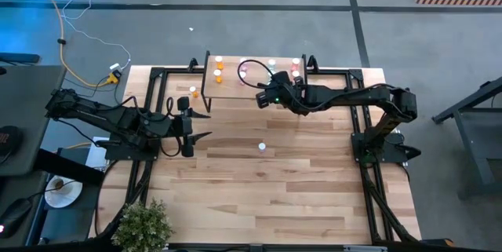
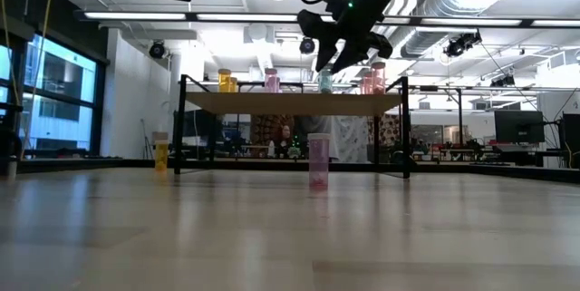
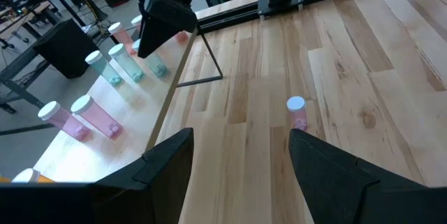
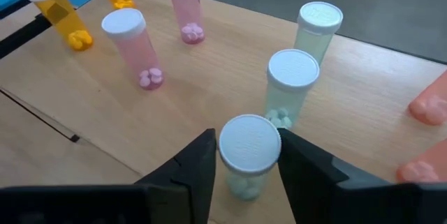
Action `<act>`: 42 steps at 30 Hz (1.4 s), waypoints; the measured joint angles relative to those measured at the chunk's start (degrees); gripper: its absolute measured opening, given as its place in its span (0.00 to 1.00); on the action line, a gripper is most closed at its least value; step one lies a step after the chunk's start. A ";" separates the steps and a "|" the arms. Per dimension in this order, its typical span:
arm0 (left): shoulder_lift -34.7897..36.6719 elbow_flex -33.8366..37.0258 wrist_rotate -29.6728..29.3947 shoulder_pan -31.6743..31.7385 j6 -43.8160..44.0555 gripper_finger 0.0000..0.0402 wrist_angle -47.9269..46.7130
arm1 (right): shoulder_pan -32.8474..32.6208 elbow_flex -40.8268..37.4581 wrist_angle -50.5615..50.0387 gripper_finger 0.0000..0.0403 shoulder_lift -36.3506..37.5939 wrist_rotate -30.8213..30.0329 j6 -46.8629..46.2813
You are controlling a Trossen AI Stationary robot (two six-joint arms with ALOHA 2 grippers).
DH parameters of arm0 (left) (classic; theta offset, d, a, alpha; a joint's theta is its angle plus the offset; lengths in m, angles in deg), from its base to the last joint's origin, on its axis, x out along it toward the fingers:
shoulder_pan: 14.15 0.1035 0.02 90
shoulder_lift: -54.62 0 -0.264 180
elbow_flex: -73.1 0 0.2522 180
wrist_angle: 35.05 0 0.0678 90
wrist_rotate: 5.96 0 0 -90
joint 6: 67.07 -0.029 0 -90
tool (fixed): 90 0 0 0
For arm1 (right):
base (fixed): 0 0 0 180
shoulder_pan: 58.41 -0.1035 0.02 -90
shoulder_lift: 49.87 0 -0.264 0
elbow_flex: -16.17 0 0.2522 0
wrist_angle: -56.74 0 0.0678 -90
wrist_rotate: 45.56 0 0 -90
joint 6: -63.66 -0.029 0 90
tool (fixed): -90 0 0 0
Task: Pick and place medicine bottles onto shelf by color
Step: Adjust the green pill bottles on the shelf
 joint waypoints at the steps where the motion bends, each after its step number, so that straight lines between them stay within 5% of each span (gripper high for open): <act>1: 0.00 0.00 0.00 -0.01 0.00 0.56 0.00 | 0.00 0.00 -0.03 0.34 0.00 0.00 0.01; 42: 0.00 0.00 0.00 0.01 0.44 0.56 0.02 | -5.33 0.00 -2.82 0.32 1.36 -8.50 -4.08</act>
